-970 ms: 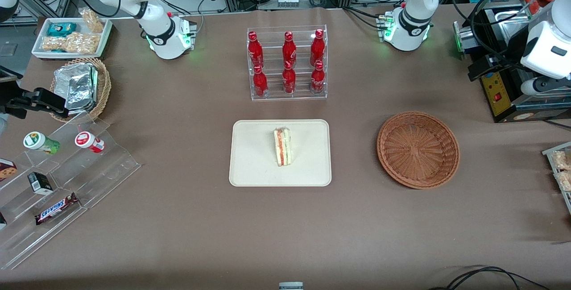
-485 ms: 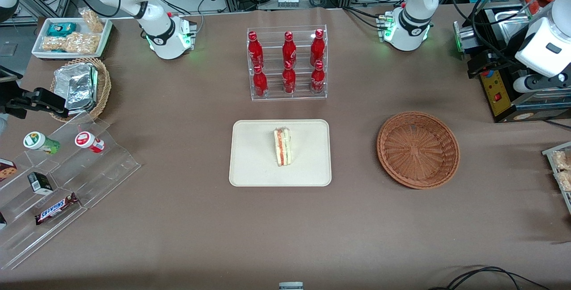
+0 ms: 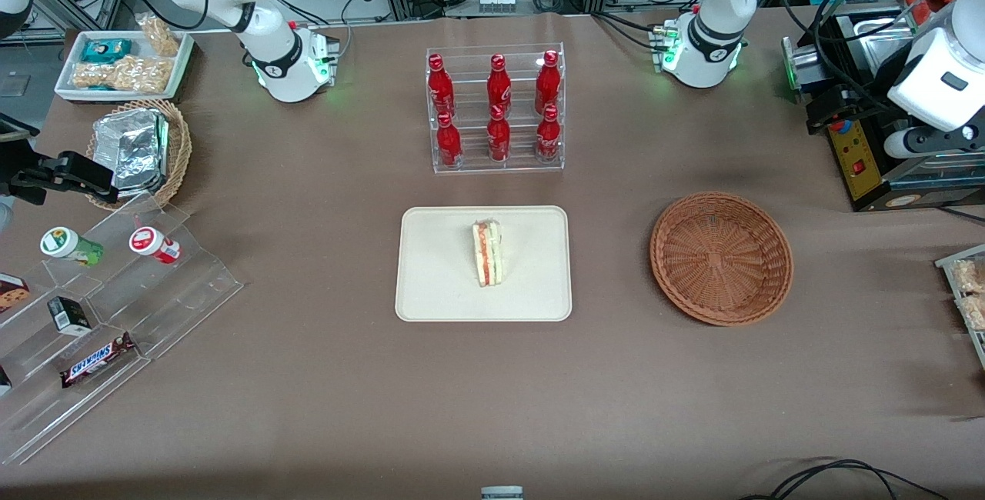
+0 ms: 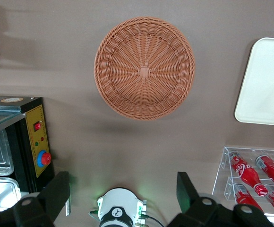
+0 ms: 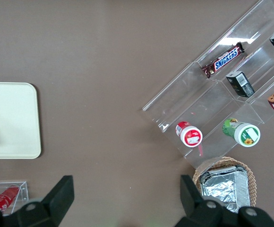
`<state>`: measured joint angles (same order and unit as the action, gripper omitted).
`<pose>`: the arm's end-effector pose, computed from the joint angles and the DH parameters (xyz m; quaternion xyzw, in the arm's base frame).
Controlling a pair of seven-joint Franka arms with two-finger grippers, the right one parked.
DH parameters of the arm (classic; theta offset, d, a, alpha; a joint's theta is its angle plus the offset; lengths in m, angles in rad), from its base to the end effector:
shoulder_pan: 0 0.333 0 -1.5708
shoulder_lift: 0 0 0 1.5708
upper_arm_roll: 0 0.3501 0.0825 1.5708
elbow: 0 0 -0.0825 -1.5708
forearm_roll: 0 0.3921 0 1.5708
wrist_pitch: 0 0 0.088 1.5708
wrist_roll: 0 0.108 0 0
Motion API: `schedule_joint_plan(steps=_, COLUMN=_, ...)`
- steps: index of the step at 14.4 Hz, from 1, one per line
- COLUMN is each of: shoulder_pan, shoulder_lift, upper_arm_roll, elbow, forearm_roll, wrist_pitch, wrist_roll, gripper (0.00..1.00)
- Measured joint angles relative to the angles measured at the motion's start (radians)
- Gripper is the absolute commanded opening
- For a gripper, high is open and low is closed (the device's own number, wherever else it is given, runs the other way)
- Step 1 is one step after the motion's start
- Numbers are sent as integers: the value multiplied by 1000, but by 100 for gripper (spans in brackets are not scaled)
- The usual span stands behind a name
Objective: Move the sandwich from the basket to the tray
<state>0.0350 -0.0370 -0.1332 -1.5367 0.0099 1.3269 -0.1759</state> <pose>0.5204 -0.0517 0.6744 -0.9954 -0.0397 0.0846 0.0191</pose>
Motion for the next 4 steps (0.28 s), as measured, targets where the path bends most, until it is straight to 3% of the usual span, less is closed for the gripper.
schedule_joint_plan(steps=4, shoulder_pan=0, shoulder_lift=1, upper_arm_roll=0, elbow=-3, forearm_roll=-4, wrist_pitch=97, wrist_roll=3, gripper=100)
